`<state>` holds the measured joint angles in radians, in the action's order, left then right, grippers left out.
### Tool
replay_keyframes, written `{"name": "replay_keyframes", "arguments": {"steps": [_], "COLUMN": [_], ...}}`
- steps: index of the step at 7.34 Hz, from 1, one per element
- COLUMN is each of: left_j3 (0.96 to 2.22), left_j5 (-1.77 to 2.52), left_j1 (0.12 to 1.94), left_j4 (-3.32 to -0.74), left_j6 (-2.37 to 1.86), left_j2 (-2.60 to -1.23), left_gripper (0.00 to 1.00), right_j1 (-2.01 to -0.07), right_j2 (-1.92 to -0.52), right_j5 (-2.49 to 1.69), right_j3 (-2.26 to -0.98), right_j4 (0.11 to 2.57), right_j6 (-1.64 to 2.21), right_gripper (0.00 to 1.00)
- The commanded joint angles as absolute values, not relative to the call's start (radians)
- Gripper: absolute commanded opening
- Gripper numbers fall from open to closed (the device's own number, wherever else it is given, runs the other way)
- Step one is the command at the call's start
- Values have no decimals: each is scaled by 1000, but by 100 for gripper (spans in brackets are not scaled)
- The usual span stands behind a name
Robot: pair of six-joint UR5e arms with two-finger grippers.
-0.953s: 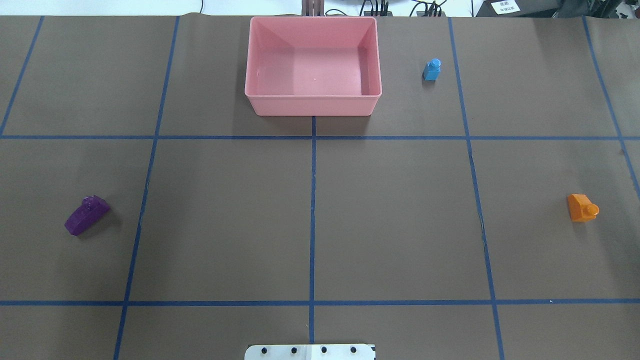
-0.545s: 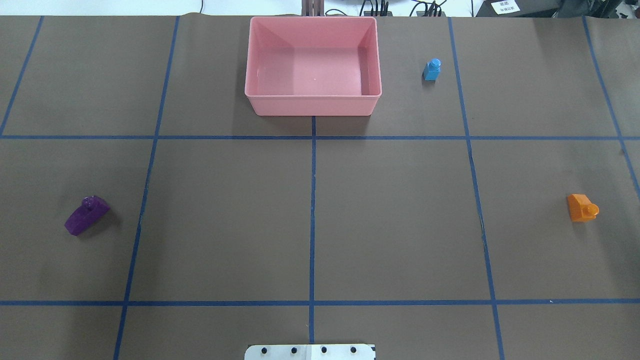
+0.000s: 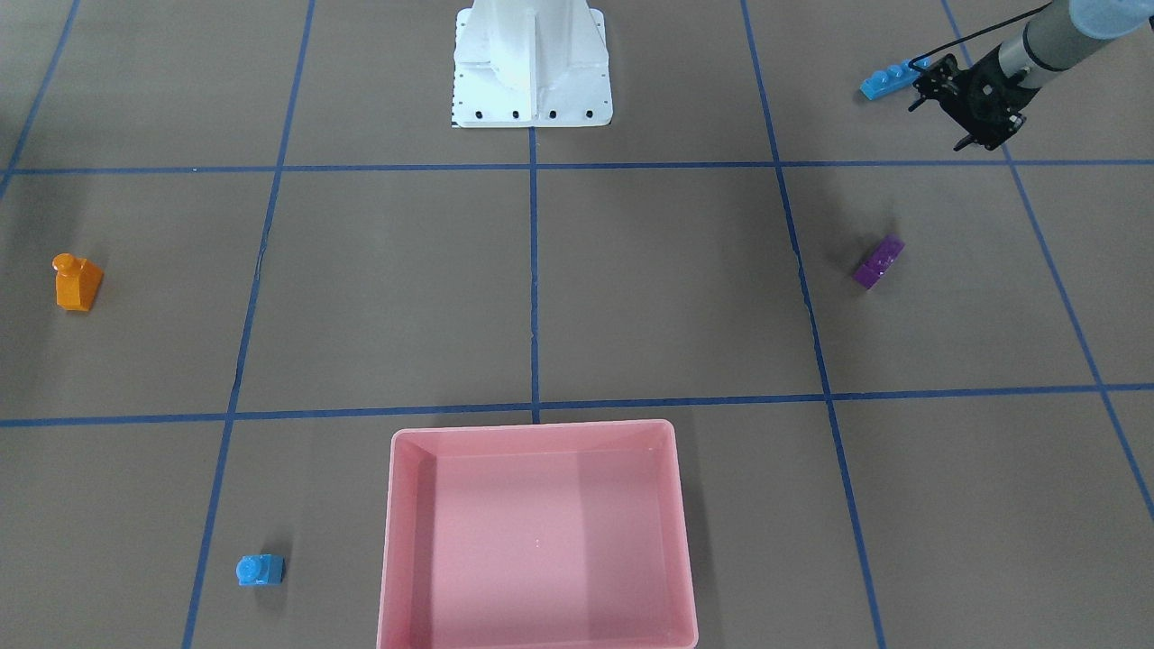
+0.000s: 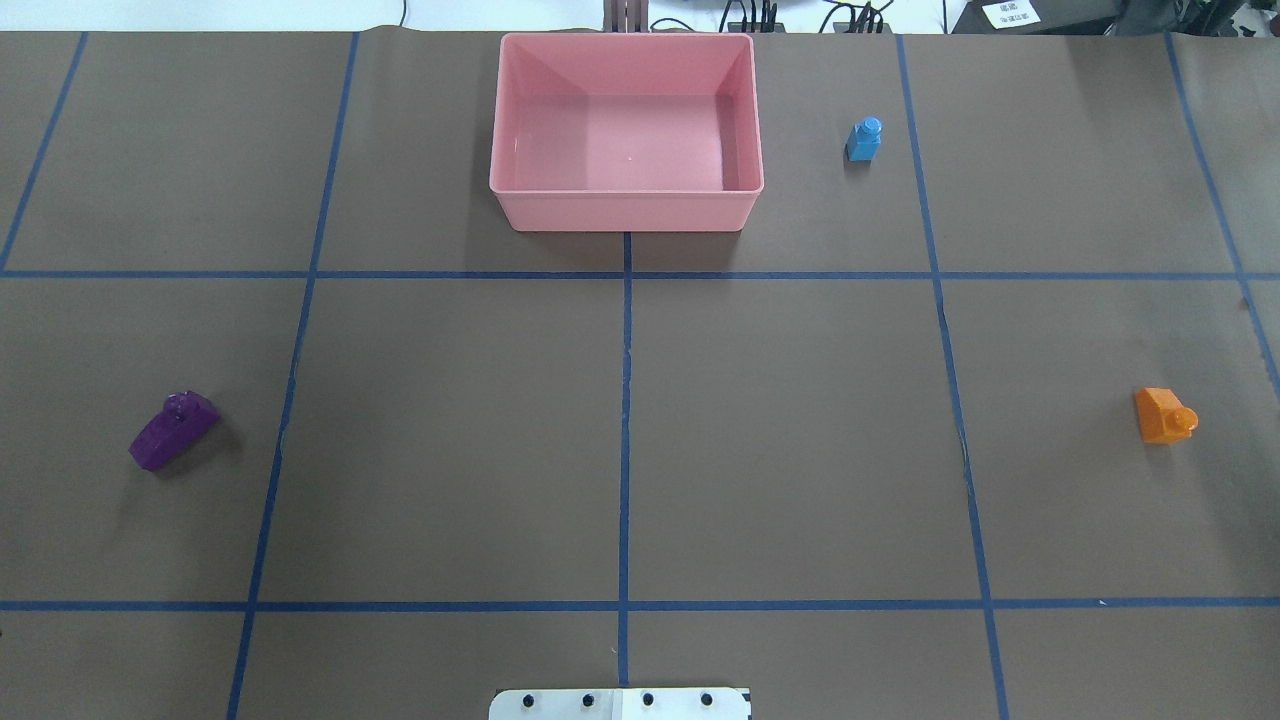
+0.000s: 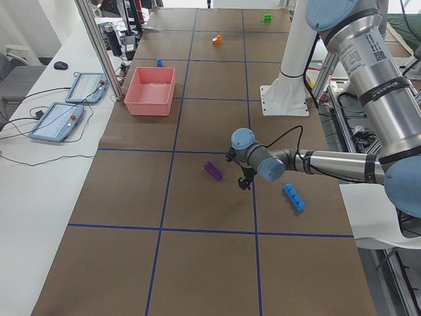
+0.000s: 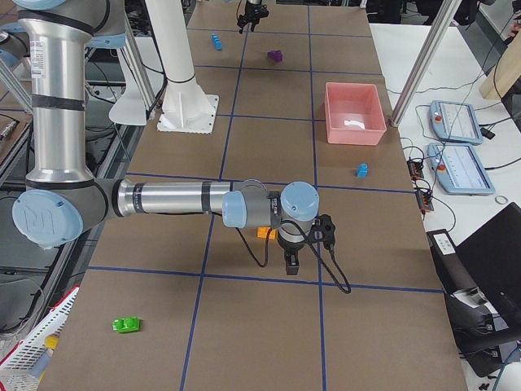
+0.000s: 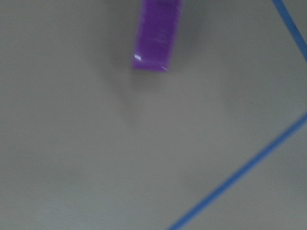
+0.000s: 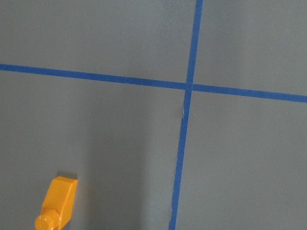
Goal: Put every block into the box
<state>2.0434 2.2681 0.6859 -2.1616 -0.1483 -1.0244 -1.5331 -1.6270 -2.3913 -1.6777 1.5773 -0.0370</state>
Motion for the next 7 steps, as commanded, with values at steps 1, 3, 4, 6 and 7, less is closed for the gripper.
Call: {"name": "replay_keyframes", "arguments": {"steps": [1,3,4,6,7], "left_j3": [2069,2071,2074,2083,2076], "left_j5": [2116,1920,1863,1769,1747], "left_j1": [508,244,112,2,-26], "left_j4": [-2284,-2339,-2377,-2416,-2413], "left_j6": [-222,-329,-439,-468,-469], "left_j2": [-937,-922,-910,-845,-836], "left_gripper": [97,97,97,97,97], "right_j1": [-1532,-1532,-1532,-1531,-1531], "right_j2": [-1629,-1629,-1629,-1628,-1628], "right_j5": [-2393,-2395,-2395,-2395,-2414], "right_j3": [-1672,-1672,-1674,-1677,-1672], "right_j4": [1578,1578,1578,1578,1580], "right_j6": [-37,-38,-37,-37,-38], "right_gripper": [100,100,100,100,100]}}
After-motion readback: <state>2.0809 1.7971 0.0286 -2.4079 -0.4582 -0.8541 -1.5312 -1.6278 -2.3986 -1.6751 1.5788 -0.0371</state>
